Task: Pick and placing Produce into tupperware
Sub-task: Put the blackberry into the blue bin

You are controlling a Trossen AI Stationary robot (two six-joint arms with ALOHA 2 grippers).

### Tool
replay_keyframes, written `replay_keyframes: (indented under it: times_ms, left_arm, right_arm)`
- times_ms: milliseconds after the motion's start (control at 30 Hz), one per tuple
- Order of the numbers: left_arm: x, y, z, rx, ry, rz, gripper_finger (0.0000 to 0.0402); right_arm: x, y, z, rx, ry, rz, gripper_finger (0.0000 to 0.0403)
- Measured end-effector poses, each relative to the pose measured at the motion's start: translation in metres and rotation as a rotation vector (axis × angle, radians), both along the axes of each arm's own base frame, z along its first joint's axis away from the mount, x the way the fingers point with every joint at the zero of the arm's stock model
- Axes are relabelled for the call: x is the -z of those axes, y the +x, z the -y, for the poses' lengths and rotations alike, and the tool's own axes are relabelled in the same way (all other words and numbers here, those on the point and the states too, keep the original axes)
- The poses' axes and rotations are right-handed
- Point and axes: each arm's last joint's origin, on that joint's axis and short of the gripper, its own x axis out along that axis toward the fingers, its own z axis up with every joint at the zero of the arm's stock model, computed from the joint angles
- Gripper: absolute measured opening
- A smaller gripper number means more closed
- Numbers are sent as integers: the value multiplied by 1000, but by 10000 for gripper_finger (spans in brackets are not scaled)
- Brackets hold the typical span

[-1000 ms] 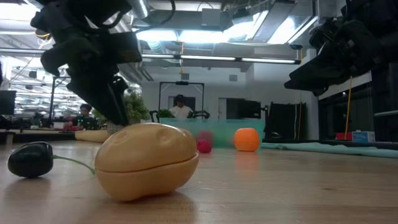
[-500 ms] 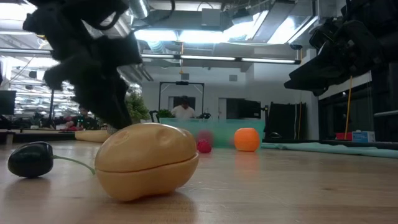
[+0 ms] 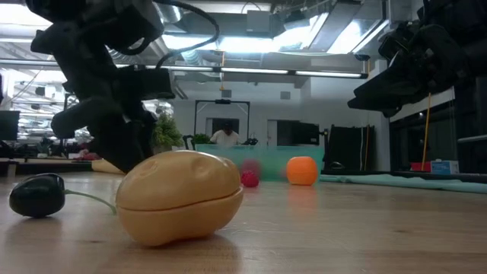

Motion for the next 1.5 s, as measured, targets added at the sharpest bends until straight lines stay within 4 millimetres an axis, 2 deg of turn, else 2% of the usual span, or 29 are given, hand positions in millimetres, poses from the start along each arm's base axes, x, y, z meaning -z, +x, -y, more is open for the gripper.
replay_keyframes:
  times_ms: [433,933,1267,1500]
  left_arm:
    - [6,5,-4,-14,-10,2,177]
    - [6,5,-4,-15,-9,4,112]
    - [6,5,-4,-18,-4,2,111]
    - [1,0,-7,-19,-7,-13,92]
  right_arm:
    - [0,0,0,0,0,0,202]
    - [0,0,0,1,0,0,202]
    - [0,0,0,0,0,0,202]
    - [0,0,0,1,0,0,202]
